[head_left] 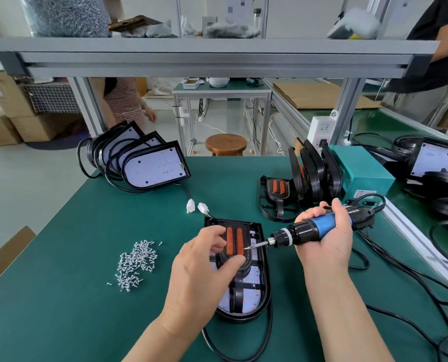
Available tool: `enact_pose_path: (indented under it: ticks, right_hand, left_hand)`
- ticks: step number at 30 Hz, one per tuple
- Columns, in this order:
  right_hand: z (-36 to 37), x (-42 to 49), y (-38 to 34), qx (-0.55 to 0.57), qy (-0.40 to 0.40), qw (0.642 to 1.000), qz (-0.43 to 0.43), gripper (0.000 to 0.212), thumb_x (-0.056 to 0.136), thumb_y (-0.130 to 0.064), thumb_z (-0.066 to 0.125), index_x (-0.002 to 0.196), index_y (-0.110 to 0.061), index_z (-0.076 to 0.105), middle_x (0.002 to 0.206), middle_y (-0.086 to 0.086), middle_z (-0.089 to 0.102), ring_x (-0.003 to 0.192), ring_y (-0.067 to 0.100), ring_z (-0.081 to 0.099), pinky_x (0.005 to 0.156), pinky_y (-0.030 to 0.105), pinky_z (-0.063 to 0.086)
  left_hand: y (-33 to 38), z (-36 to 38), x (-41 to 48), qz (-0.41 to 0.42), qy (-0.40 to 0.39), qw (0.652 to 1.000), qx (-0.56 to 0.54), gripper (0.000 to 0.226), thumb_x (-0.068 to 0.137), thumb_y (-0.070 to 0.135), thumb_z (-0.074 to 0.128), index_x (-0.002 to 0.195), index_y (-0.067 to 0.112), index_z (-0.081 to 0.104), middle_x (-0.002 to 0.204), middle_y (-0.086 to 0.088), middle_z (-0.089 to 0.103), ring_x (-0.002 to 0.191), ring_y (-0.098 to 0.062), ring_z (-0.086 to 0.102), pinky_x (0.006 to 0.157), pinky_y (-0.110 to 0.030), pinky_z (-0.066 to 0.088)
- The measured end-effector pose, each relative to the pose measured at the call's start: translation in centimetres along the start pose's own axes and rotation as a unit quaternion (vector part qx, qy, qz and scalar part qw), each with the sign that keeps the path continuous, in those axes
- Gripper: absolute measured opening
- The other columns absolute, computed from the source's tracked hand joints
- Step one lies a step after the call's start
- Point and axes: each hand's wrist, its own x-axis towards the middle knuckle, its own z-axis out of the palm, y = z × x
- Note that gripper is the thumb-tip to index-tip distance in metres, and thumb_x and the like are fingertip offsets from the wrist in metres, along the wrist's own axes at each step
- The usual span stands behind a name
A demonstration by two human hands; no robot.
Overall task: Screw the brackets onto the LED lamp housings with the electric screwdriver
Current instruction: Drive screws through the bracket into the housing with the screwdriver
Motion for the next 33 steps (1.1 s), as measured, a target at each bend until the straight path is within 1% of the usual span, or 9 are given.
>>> enact_pose_path:
  ticks: [4,7,12,17,25,28,30,31,33]
  right_hand:
    - [1.6,-0.2,0.1,-0.014,-0.021,1.000,-0.018,0.018,0.092,-0.025,0.070,0.089,-0.014,0.057,0.068,-0.006,0.053,0.055,0.007,0.052,0.059,0.020,0.047]
    - [2.9,-0.4,0.5,-0.026,-0.043,0.998,-0.022,0.017,0.092,-0.025,0.070,0.086,-0.015,0.057,0.066,-0.007,0.054,0.053,0.007,0.053,0.058,0.020,0.047]
    - [4.3,-1.1,1.6,-0.047,-0.064,0.997,-0.025,0.016,0.093,-0.025,0.069,0.088,-0.015,0.057,0.067,-0.008,0.054,0.054,0.006,0.053,0.060,0.020,0.045]
    - [5.2,-1.8,2.4,-0.072,-0.068,0.994,-0.043,0.016,0.096,-0.024,0.066,0.088,-0.015,0.055,0.063,-0.008,0.053,0.052,0.006,0.052,0.056,0.019,0.047]
    - [6.0,-1.7,3.1,-0.100,-0.069,0.991,-0.063,0.016,0.091,-0.021,0.072,0.090,-0.015,0.057,0.064,-0.007,0.056,0.051,0.007,0.054,0.054,0.021,0.049]
    - [6.8,-1.1,3.3,-0.121,-0.082,0.987,-0.070,0.016,0.092,-0.020,0.071,0.088,-0.015,0.057,0.064,-0.006,0.055,0.050,0.009,0.053,0.053,0.021,0.049]
    - [7.6,-0.6,3.3,-0.136,-0.097,0.983,-0.082,0.016,0.092,-0.020,0.071,0.088,-0.014,0.056,0.064,-0.005,0.055,0.051,0.010,0.053,0.053,0.022,0.048]
    - [8.1,-0.3,3.4,-0.147,-0.104,0.979,-0.092,0.017,0.092,-0.019,0.071,0.088,-0.014,0.056,0.064,-0.004,0.055,0.051,0.011,0.053,0.053,0.022,0.048]
    - [9.2,0.1,3.8,-0.180,-0.116,0.970,-0.118,0.017,0.092,-0.016,0.070,0.091,-0.012,0.053,0.064,-0.001,0.053,0.051,0.013,0.053,0.053,0.024,0.048]
  left_hand:
    - [-0.7,-1.0,1.3,-0.090,0.028,0.992,-0.082,0.017,0.080,0.024,0.079,0.084,0.036,0.068,0.078,0.015,0.069,0.078,0.001,0.061,0.071,-0.010,0.041]
    - [-0.6,-1.2,1.9,-0.081,-0.010,0.994,-0.072,0.021,0.087,0.025,0.072,0.067,0.031,0.070,0.076,0.010,0.065,0.073,-0.005,0.057,0.066,-0.011,0.039]
    - [0.2,-1.3,2.3,-0.067,-0.083,0.988,-0.110,0.026,0.093,0.021,0.063,0.069,0.024,0.071,0.079,0.010,0.062,0.070,-0.003,0.051,0.064,-0.012,0.036]
    - [0.1,-1.2,2.3,-0.080,-0.072,0.986,-0.131,0.031,0.094,0.012,0.062,0.066,0.023,0.067,0.079,0.006,0.063,0.068,-0.002,0.051,0.064,-0.014,0.038]
    - [-0.7,-1.0,2.5,-0.067,-0.053,0.990,-0.115,0.028,0.095,0.016,0.062,0.071,0.028,0.069,0.081,0.005,0.062,0.074,-0.011,0.054,0.067,-0.019,0.041]
    - [-1.4,-1.4,2.9,-0.071,0.008,0.994,-0.087,0.025,0.096,0.028,0.059,0.073,0.024,0.069,0.082,0.007,0.061,0.082,-0.010,0.057,0.071,-0.019,0.043]
    - [-2.1,-1.4,3.0,-0.108,0.053,0.987,-0.105,0.017,0.092,0.041,0.058,0.083,0.029,0.066,0.087,0.012,0.058,0.084,-0.006,0.057,0.072,-0.012,0.040]
    - [-2.6,-1.3,3.2,-0.138,0.041,0.984,-0.100,0.016,0.089,0.046,0.060,0.093,0.031,0.063,0.093,0.013,0.057,0.087,-0.004,0.056,0.073,-0.011,0.040]
    - [-3.5,-0.6,3.4,-0.192,-0.046,0.979,-0.055,0.043,0.084,0.056,0.066,0.116,0.030,0.053,0.102,0.011,0.056,0.096,-0.007,0.056,0.077,-0.018,0.040]
